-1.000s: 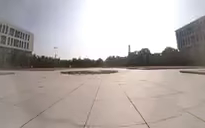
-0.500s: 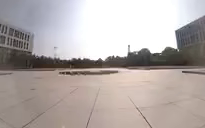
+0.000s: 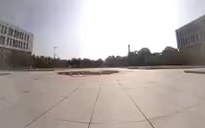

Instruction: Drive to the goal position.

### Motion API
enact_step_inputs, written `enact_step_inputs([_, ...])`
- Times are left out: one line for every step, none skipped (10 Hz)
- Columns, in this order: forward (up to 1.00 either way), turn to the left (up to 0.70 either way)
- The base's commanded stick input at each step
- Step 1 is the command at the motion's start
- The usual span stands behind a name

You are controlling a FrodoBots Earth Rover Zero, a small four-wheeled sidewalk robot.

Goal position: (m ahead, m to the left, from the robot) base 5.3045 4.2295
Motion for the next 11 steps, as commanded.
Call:
enact_step_inputs([0.7,0.0])
enact_step_inputs([0.7,0.0])
enact_step_inputs([0.7,0.0])
enact_step_inputs([0.7,0.0])
enact_step_inputs([0.7,0.0])
enact_step_inputs([0.7,0.0])
enact_step_inputs([0.7,0.0])
enact_step_inputs([0.7,0.0])
enact_step_inputs([0.7,0.0])
enact_step_inputs([0.7,0.0])
enact_step_inputs([0.7,0.0])
